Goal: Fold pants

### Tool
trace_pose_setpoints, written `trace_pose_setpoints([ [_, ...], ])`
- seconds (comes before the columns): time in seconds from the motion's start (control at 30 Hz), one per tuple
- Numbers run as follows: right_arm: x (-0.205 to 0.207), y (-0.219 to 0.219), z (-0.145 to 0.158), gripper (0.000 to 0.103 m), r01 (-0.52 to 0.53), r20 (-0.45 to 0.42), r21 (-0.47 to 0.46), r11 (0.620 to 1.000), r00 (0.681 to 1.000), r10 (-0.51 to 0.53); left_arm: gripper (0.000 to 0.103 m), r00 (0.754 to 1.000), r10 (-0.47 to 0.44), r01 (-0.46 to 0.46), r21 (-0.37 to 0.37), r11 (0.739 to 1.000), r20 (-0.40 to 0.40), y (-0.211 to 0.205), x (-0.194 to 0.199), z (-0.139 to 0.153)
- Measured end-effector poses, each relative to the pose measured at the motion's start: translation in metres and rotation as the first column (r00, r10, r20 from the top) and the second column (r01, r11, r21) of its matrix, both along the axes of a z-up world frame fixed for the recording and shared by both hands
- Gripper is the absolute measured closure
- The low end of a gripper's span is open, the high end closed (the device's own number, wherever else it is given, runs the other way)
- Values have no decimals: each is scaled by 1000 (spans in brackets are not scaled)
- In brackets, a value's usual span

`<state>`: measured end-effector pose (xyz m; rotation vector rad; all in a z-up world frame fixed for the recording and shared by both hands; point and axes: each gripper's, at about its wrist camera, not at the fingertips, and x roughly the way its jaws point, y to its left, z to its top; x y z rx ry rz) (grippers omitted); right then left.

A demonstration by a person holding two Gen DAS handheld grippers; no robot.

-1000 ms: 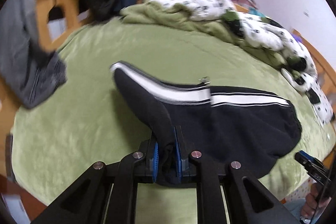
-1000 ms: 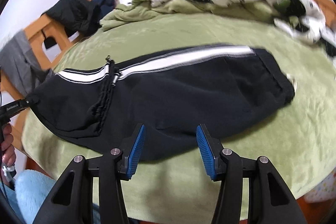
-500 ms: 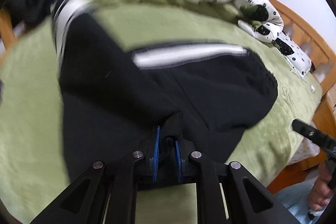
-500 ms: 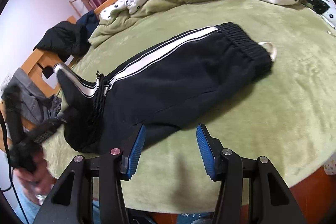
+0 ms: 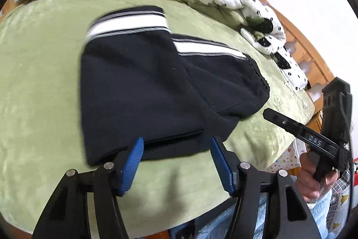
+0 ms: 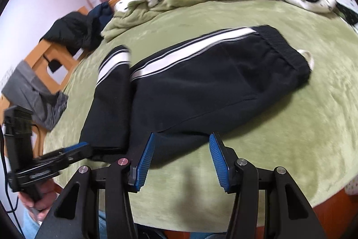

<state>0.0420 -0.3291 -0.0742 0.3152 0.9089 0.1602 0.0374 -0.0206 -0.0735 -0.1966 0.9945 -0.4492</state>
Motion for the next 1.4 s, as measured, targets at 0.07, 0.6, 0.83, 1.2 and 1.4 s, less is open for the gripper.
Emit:
trace_pose_setpoints([
  [0.07, 2, 13, 2, 52, -17, 5, -33, 999, 1000, 17, 43, 999, 42, -42, 11, 999, 5, 19, 0, 1],
  [0.6, 35, 92, 19, 56, -49, 48, -187, 981, 997, 59, 44, 936, 346, -345, -36, 938, 58, 146, 15, 4],
  [0.83, 53, 107, 10, 56, -58, 66, -142, 988, 996, 68, 44, 940, 340, -340, -24, 940, 36, 166, 17, -12],
  [1.2, 78, 131, -28, 56, -113, -77, -165, 980, 992, 102, 43, 905, 419, -420, 3, 907, -68, 227, 20, -49],
  [1.4, 78, 142, -35, 53, -123, -84, -162, 979, 990, 111, 43, 908, 402, -410, -54, 910, -118, 232, 25, -58],
])
